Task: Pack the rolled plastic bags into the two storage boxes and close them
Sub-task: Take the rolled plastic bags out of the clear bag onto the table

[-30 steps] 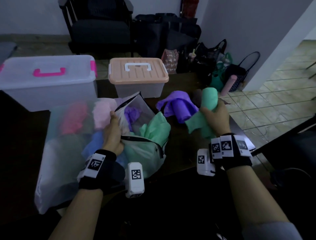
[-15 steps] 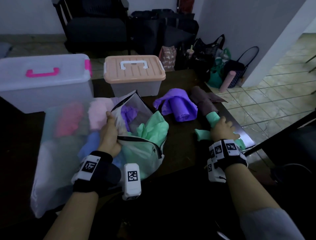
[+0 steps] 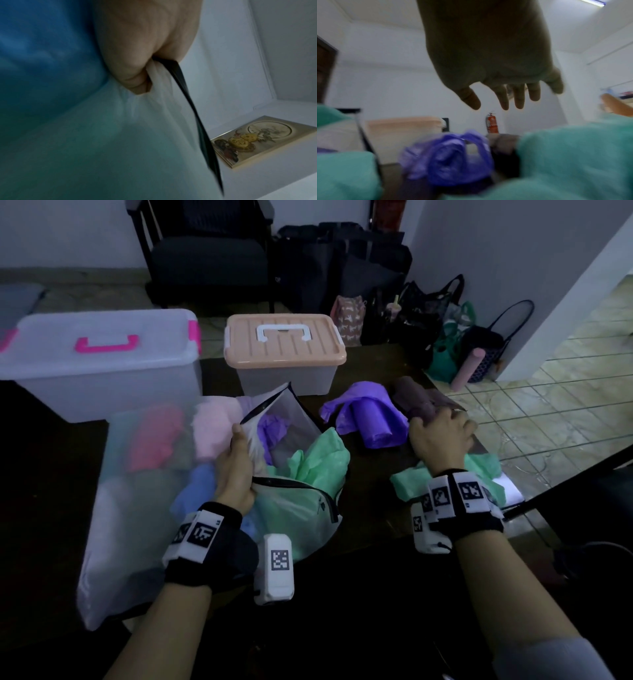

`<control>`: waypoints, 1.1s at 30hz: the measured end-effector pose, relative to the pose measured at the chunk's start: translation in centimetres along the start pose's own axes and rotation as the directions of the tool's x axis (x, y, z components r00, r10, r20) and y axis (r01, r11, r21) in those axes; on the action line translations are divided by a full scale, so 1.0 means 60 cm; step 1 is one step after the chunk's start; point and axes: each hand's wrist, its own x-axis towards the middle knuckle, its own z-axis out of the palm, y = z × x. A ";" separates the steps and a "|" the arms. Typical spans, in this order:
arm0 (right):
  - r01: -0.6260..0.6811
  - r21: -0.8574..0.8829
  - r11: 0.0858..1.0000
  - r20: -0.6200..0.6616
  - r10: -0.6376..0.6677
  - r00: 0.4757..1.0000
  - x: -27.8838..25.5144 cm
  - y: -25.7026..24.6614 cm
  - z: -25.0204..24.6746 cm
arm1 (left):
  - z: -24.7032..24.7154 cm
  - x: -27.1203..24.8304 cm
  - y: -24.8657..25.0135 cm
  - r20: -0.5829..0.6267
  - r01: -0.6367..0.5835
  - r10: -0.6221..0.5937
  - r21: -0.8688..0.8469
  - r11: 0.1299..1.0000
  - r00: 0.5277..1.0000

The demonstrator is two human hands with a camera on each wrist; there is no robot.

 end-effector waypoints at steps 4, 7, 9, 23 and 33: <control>0.086 0.272 0.959 0.267 -0.161 0.950 -0.055 -0.074 0.020 | -0.001 -0.002 0.001 0.011 -0.018 0.017 0.020 1.000 1.000; -0.003 0.247 0.969 0.605 -0.151 0.781 -0.102 -0.106 0.060 | -0.005 0.001 -0.005 0.000 -0.043 0.043 0.046 0.998 0.999; 0.068 0.149 0.986 0.617 -0.146 0.773 -0.119 -0.116 0.081 | -0.006 0.000 -0.006 -0.013 -0.057 0.058 0.064 0.996 0.998; -0.083 0.356 0.931 0.528 -0.128 0.839 -0.108 -0.118 0.143 | -0.007 0.003 -0.014 -0.016 -0.086 0.088 0.074 0.993 0.996; 0.301 0.512 0.804 -0.079 -0.305 0.949 -0.062 -0.082 0.004 | -0.009 0.007 -0.015 0.015 -0.107 0.106 0.080 0.991 0.994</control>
